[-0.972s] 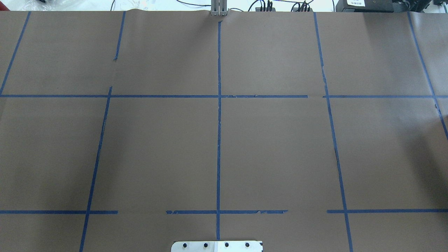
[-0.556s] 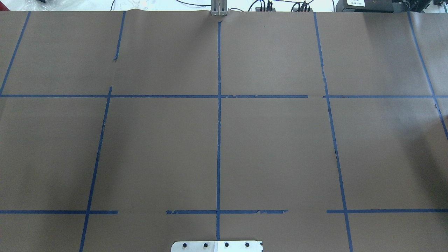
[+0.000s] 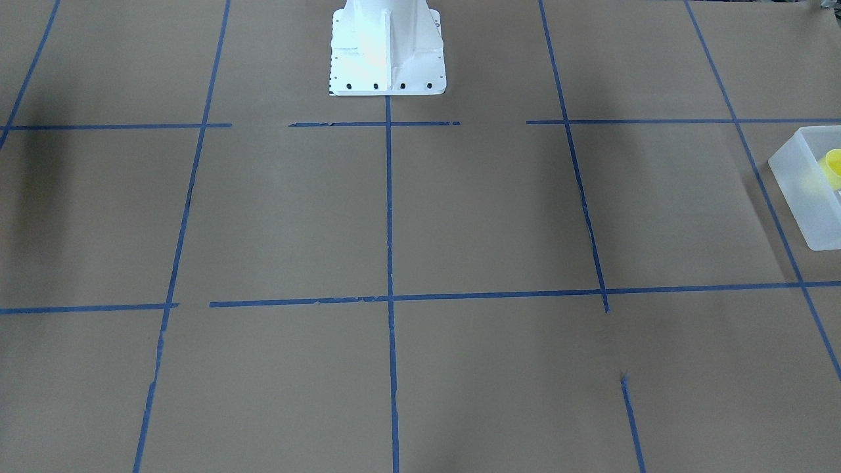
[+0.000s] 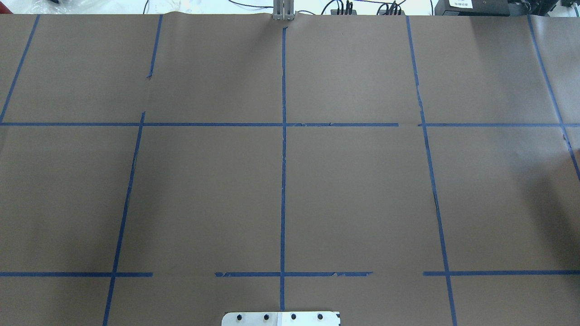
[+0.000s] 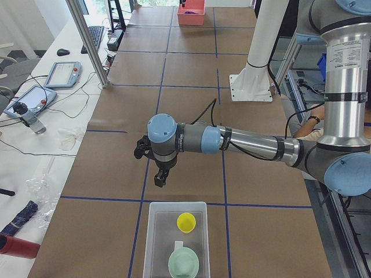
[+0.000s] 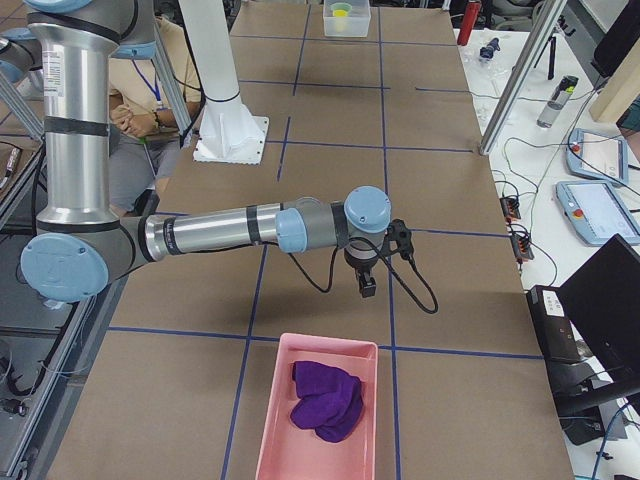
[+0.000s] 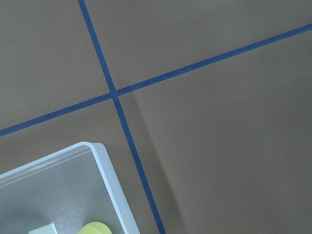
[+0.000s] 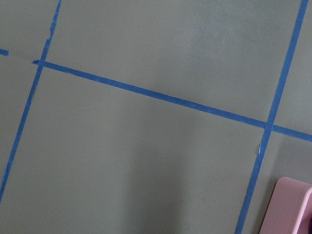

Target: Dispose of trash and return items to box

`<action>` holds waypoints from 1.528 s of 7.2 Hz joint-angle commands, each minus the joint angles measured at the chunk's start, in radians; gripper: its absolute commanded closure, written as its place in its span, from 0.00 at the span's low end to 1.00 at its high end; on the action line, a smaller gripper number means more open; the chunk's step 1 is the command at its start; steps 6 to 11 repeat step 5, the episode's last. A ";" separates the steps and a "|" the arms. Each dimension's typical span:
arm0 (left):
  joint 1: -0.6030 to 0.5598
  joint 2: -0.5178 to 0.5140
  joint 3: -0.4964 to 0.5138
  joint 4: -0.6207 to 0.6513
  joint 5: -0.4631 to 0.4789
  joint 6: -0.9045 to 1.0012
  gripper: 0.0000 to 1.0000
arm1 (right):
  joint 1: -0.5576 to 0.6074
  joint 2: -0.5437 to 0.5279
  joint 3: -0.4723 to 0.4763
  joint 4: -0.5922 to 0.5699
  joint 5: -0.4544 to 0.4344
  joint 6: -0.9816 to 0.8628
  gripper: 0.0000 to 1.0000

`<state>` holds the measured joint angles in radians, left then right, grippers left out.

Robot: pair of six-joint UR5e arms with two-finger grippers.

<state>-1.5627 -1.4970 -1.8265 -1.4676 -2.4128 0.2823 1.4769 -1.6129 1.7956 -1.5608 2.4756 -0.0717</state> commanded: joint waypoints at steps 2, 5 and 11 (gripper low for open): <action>-0.002 0.001 -0.016 0.000 0.003 -0.002 0.00 | 0.002 0.013 0.005 0.002 0.014 0.001 0.00; 0.003 -0.009 -0.016 0.009 -0.005 0.000 0.00 | 0.002 -0.001 0.005 0.004 0.020 0.003 0.00; 0.003 -0.009 -0.016 0.009 -0.005 0.000 0.00 | 0.002 -0.001 0.005 0.004 0.020 0.003 0.00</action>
